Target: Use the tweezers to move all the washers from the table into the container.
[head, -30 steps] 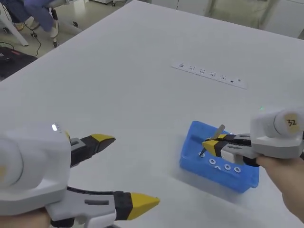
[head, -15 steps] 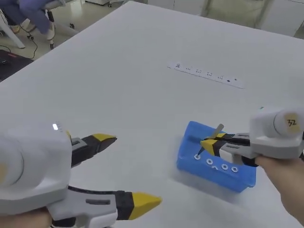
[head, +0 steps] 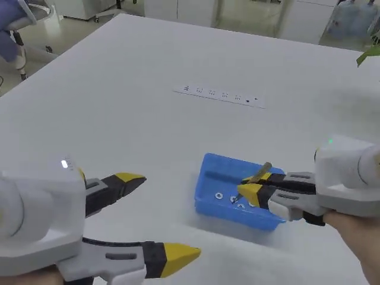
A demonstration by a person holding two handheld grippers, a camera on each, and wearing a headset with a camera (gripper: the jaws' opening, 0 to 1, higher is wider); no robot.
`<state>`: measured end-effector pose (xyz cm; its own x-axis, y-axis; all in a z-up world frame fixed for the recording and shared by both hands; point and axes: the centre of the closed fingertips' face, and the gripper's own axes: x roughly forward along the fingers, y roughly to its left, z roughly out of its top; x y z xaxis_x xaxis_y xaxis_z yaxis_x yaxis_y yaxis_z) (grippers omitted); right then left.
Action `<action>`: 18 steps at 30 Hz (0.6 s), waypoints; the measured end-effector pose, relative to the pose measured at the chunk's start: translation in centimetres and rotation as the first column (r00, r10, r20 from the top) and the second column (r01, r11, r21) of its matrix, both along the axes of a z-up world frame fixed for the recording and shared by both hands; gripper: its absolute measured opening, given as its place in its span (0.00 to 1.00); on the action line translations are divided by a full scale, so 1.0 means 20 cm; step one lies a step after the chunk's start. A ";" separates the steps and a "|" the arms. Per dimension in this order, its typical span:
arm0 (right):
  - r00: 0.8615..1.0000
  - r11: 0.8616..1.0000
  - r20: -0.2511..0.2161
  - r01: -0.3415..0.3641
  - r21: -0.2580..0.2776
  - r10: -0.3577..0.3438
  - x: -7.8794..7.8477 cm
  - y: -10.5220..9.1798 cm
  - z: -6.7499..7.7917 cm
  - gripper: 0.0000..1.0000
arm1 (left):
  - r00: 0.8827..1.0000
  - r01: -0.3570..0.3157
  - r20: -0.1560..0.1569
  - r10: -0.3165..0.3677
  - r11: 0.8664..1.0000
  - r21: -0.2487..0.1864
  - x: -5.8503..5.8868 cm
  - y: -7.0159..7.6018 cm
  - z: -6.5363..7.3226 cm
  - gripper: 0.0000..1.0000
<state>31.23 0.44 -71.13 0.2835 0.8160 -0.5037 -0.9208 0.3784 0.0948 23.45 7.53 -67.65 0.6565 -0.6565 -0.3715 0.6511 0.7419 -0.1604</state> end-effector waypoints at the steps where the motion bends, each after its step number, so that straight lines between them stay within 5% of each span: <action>1: 1.000 1.000 -0.005 0.001 0.004 0.000 -0.01 -0.01 0.00 0.03 | 1.000 0.016 0.000 -0.016 1.000 0.000 -0.01 -0.02 0.00 0.81; 10: 0.998 0.998 -0.048 -0.045 -0.035 0.044 -0.18 -0.06 -0.12 0.03 | 0.995 0.097 -0.030 -0.098 0.995 -0.033 -0.02 -0.12 -0.08 0.66; 14: 0.997 0.995 -0.042 -0.071 -0.064 0.068 -0.24 -0.04 -0.16 0.03 | 0.988 0.153 -0.025 -0.154 0.988 -0.021 -0.05 -0.17 -0.11 0.45; 18: 0.992 0.991 -0.039 -0.119 -0.063 0.117 -0.31 -0.01 -0.17 0.03 | 0.979 0.199 -0.043 -0.201 0.978 -0.057 -0.07 -0.22 -0.12 0.30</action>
